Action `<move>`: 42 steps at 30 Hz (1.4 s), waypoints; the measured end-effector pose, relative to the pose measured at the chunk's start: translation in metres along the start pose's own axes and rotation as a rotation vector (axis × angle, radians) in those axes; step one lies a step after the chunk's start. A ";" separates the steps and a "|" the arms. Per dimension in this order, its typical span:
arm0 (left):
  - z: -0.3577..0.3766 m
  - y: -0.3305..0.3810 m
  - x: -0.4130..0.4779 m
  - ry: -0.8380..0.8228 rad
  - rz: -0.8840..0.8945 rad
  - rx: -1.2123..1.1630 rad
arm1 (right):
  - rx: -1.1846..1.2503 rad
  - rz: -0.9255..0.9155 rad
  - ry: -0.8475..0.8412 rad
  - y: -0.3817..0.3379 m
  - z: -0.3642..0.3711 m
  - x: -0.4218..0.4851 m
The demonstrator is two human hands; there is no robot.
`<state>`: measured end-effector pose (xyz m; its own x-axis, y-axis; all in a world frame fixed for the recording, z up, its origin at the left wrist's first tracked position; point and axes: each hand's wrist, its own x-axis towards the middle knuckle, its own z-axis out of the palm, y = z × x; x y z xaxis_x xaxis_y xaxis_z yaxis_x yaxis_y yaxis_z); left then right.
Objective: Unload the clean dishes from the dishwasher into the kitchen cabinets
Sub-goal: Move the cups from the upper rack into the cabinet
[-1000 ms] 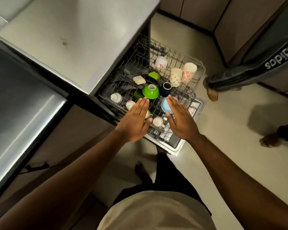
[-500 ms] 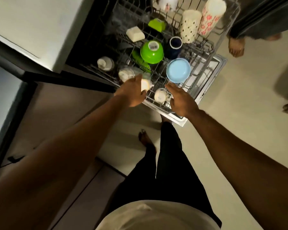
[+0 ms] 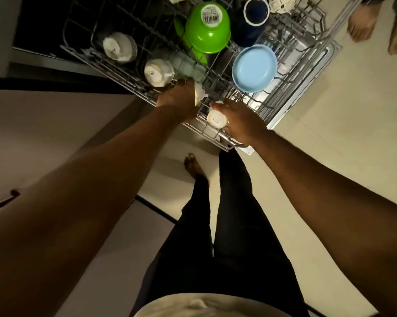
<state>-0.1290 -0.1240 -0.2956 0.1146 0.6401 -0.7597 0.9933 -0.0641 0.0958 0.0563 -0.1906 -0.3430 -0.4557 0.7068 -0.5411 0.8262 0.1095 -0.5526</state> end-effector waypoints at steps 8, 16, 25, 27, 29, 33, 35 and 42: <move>-0.001 0.002 0.013 0.024 -0.041 -0.082 | -0.050 -0.082 -0.014 0.003 -0.017 0.007; -0.022 0.011 -0.018 0.234 -0.122 -0.424 | 0.413 0.059 0.158 -0.008 -0.042 -0.021; -0.036 0.021 -0.071 0.385 -0.066 -0.823 | 0.944 0.324 0.382 -0.034 -0.082 -0.059; -0.040 0.025 -0.086 0.408 -0.075 -0.938 | 1.062 0.306 0.412 -0.042 -0.093 -0.069; -0.043 0.027 -0.099 0.451 -0.061 -1.036 | 1.184 0.293 0.428 -0.049 -0.101 -0.078; -0.050 0.025 -0.127 0.505 -0.117 -1.179 | 1.379 0.245 0.404 -0.069 -0.114 -0.094; -0.053 0.022 -0.145 0.512 -0.116 -1.235 | 1.434 0.254 0.387 -0.081 -0.118 -0.102; -0.053 -0.001 -0.222 0.637 0.045 -1.444 | 1.478 0.102 0.334 -0.142 -0.123 -0.131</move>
<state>-0.1563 -0.2248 -0.0930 -0.2515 0.8854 -0.3909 0.0972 0.4249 0.9000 0.0392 -0.2125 -0.1153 -0.1572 0.8112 -0.5633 -0.3081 -0.5822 -0.7524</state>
